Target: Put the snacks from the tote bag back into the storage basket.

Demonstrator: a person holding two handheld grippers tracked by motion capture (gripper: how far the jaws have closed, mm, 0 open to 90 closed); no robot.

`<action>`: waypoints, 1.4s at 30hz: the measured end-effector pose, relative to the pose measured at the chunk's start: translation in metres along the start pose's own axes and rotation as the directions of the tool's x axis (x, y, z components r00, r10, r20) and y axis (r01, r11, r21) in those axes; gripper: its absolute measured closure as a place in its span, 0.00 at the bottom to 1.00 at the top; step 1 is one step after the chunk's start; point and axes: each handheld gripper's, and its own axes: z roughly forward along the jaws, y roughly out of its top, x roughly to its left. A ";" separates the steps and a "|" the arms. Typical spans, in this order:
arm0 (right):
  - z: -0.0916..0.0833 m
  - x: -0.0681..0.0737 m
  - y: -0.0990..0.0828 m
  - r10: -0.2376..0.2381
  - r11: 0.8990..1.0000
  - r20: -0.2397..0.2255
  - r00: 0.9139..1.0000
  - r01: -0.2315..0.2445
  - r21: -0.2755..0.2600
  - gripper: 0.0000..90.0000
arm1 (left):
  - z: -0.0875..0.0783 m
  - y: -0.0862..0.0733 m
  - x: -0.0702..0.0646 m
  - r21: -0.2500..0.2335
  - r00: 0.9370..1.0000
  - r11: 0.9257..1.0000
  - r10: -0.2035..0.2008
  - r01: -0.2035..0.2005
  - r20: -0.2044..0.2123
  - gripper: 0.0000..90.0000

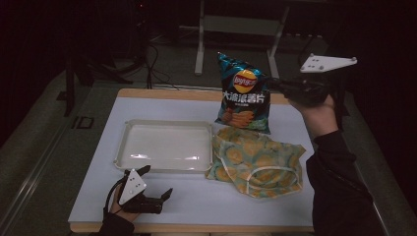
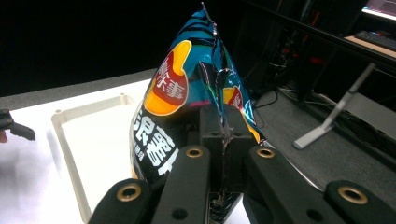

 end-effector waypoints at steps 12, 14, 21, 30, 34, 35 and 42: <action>0.044 0.025 0.012 -0.026 1.000 -0.071 0.997 0.025 -0.007 1.00 | -0.002 0.000 0.000 -0.007 1.000 1.000 0.003 -0.003 0.000 0.00; 0.054 0.031 0.014 -0.031 0.999 -0.093 0.995 0.030 -0.011 1.00 | -0.003 0.000 -0.001 -0.008 1.000 1.000 0.007 -0.007 -0.002 0.00; 0.080 0.046 0.020 -0.045 0.999 -0.133 0.990 0.044 -0.011 1.00 | -0.006 -0.001 0.000 -0.017 1.000 1.000 0.002 -0.002 -0.019 0.00; 0.113 0.067 0.029 -0.053 0.999 -0.197 0.979 0.050 -0.020 1.00 | -0.011 -0.001 -0.003 -0.028 1.000 1.000 0.012 -0.012 -0.010 0.00; 0.126 0.077 0.035 -0.061 0.998 -0.227 0.972 0.054 -0.034 1.00 | -0.014 -0.001 -0.004 -0.034 1.000 0.999 0.018 -0.019 -0.009 0.00; 0.129 0.079 0.037 -0.065 0.998 -0.231 0.971 0.060 -0.032 1.00 | -0.015 -0.001 -0.004 -0.035 1.000 0.999 0.019 -0.019 -0.010 0.00; 0.156 0.095 0.041 -0.063 0.998 -0.262 0.963 0.056 -0.036 1.00 | -0.022 0.000 -0.007 -0.057 0.999 0.998 0.023 -0.025 -0.028 0.00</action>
